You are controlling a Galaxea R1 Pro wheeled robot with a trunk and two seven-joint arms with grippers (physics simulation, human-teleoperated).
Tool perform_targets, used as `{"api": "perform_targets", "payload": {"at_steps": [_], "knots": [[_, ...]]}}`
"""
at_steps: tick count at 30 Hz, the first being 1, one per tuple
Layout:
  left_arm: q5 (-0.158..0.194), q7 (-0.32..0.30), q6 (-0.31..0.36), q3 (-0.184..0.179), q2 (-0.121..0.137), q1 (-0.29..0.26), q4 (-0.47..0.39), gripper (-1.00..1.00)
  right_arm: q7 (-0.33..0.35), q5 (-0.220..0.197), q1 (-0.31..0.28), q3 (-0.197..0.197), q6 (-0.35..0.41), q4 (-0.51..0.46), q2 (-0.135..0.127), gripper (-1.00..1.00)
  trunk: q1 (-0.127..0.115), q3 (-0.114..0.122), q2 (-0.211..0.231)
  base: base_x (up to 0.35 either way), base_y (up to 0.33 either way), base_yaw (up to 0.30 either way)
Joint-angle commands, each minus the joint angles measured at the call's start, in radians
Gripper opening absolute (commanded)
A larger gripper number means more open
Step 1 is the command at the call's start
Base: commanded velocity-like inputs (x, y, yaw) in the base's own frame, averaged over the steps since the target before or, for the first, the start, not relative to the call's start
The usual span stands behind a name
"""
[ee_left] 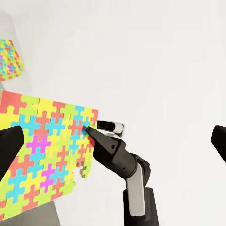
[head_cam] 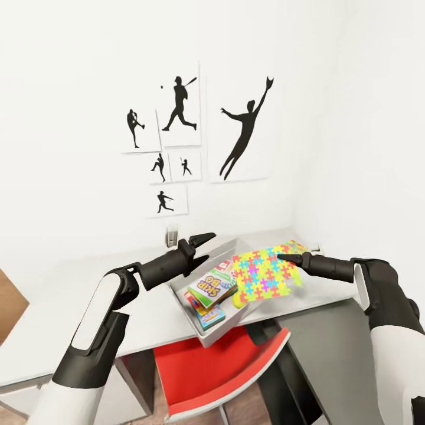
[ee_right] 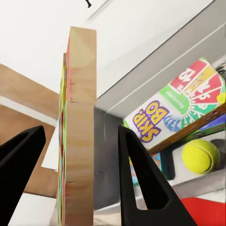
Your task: Put all the toys in the child's room - the three board games (two on the bed and one on the table), the two jigsaw puzzles on the table, and the tennis ball on the table - inside the toy box on the table in the child's room.
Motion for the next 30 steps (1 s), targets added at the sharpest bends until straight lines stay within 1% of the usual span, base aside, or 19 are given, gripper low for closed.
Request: {"api": "perform_targets", "payload": {"at_steps": [1, 30], "knots": [[0.01, 0.01, 0.002, 0.0, -0.001, -0.001, 0.0, 1.0, 0.008, 0.007, -0.001, -0.002, 0.007, -0.001, 0.0, -1.0, 0.001, -0.002, -0.002, 0.0, 0.0, 0.28], [0.009, 0.016, 0.002, -0.004, -0.005, -0.001, 0.003, 1.0, 0.008, 0.008, -0.001, 0.001, 0.007, -0.001, 0.002, -1.0, 0.001, 0.013, -0.002, 0.0, 0.0, 0.274]]}}
